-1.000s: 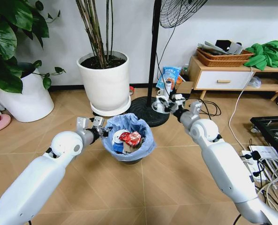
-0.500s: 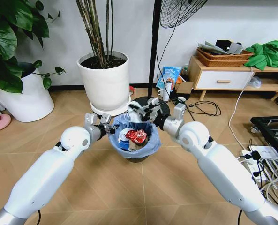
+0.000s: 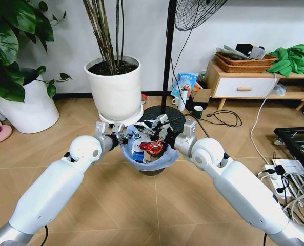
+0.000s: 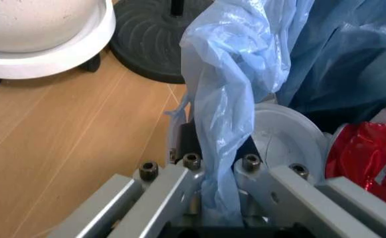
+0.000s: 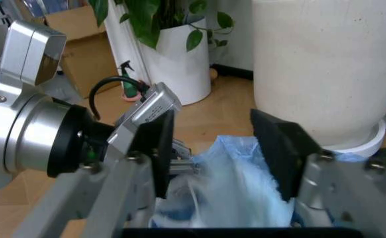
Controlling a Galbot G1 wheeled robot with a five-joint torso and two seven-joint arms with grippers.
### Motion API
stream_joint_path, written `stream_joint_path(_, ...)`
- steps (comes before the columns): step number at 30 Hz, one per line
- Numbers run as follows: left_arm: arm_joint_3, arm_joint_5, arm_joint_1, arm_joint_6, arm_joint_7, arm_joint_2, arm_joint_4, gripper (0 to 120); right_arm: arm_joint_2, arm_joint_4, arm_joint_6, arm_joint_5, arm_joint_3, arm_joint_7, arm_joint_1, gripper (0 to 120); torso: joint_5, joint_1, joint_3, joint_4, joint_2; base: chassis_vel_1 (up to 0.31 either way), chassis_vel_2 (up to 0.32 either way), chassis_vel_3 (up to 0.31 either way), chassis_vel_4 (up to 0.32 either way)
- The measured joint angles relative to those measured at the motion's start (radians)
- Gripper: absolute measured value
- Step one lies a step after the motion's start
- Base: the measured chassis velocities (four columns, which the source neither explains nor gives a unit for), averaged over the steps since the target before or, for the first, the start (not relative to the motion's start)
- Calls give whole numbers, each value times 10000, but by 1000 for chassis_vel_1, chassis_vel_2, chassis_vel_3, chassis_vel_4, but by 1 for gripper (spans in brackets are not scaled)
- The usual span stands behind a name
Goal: Pick up the trash bin and place the garbage on the floor into it.
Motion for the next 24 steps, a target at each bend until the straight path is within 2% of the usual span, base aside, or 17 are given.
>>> stream_joint_path(1, 0, 0, -1, 0, -2, -1, 0, 0, -1, 1, 1, 0, 0, 1, 0, 49, 0, 0, 0, 0, 0, 0, 0, 0, 0)
stream_joint_path(2, 0, -14, -4, 0, -44, -11, -1, 0, -30, 28, 8, 0, 0, 8, -1, 58, 1, 0, 0, 0, 0, 0, 0, 0, 0)
stream_joint_path(3, 1, -29, -4, 0, -72, -11, -3, 0, -65, 56, 8, 12, 0, 12, -1, 64, 0, 0, 0, 0, 0, 0, 0, 0, 0)
stream_joint_path(5, 1, -35, -5, 0, -83, -10, -8, 0, -80, 75, 8, 18, 0, 15, -1, 67, -1, 0, 0, 0, 0, 0, 0, 0, 0)
stream_joint_path(7, 1, -52, -7, 0, -94, 2, -37, 0, -95, 101, 16, 21, 20, 25, -2, 78, 0, 0, 0, 0, 0, 0, 0, 0, 0)
stream_joint_path(8, 1, -52, -7, 0, -94, 2, -37, 0, -95, 101, 16, 21, 20, 25, -2, 78, 0, 0, 0, 0, 0, 0, 0, 0, 0)
stream_joint_path(11, 0, -60, -7, 0, -116, 20, -62, 0, -85, 169, 19, 21, 141, 87, -12, 91, 0, 0, 0, 0, 0, 0, 0, 0, 0)
stream_joint_path(14, -9, -60, 1, 0, -128, 25, -78, 0, -95, 209, 22, 8, 291, 129, -49, 98, 0, 0, 0, 1, 0, 0, 0, 0, 0)
stream_joint_path(22, -261, -26, 241, 0, -128, 50, -165, 0, -419, 432, 7, 2, 1299, 516, -432, 100, 0, 0, 0, 0, 0, 0, 0, 0, 0)
stream_joint_path(24, -366, -5, 326, 0, -104, 78, -209, 0, -525, 521, -13, 0, 1694, 1045, -716, 100, 0, 0, -1, -1, 0, 0, 0, 0, 0)
